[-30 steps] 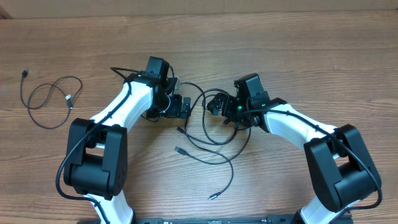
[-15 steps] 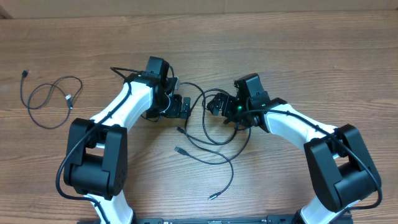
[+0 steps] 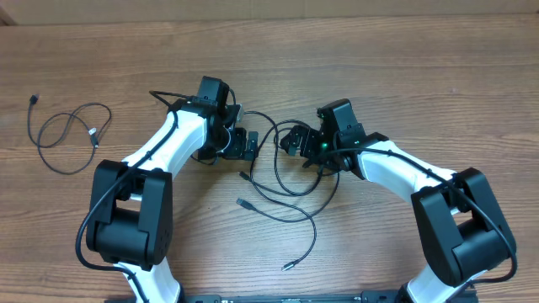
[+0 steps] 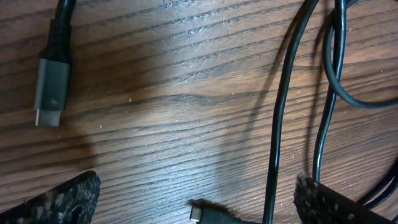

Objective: Untangle cables

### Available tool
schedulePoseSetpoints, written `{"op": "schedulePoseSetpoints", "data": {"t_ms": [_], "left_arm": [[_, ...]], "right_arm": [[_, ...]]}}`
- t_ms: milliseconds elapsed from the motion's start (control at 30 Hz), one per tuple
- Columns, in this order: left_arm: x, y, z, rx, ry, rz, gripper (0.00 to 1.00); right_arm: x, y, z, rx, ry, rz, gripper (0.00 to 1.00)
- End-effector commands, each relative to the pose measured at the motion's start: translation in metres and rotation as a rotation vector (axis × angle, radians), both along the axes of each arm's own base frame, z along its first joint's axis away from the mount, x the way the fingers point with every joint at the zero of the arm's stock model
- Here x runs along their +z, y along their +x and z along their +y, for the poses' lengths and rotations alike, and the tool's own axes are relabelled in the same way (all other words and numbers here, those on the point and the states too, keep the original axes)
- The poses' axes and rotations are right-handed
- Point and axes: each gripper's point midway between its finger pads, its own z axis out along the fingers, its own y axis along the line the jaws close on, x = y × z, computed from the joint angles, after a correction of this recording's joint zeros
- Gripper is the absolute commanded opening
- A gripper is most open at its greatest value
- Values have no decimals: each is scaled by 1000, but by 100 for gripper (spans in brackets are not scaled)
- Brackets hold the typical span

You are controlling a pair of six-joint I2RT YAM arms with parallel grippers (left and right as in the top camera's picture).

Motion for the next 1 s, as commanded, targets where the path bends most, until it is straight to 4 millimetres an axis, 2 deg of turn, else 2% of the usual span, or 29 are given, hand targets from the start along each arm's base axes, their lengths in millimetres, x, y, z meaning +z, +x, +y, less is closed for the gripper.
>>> {"op": "schedulePoseSetpoints", "data": {"t_ms": [0, 133, 467, 633, 800, 967], "left_arm": [[-5, -1, 3, 6, 9, 10, 100], [-5, -1, 2, 6, 9, 10, 100], [-5, -1, 3, 6, 9, 10, 99], [-5, -1, 2, 6, 9, 10, 100], [-5, -1, 3, 6, 9, 10, 99], [-5, -1, 3, 6, 9, 10, 99]], "right_arm": [[-8, -5, 1, 21, 18, 35, 100], [12, -6, 13, 146, 113, 6, 100], [15, -14, -21, 70, 47, 103, 100], [28, -16, -37, 14, -69, 65, 100], [40, -17, -65, -124, -260, 13, 100], [43, -9, -86, -186, -398, -53, 100]]}}
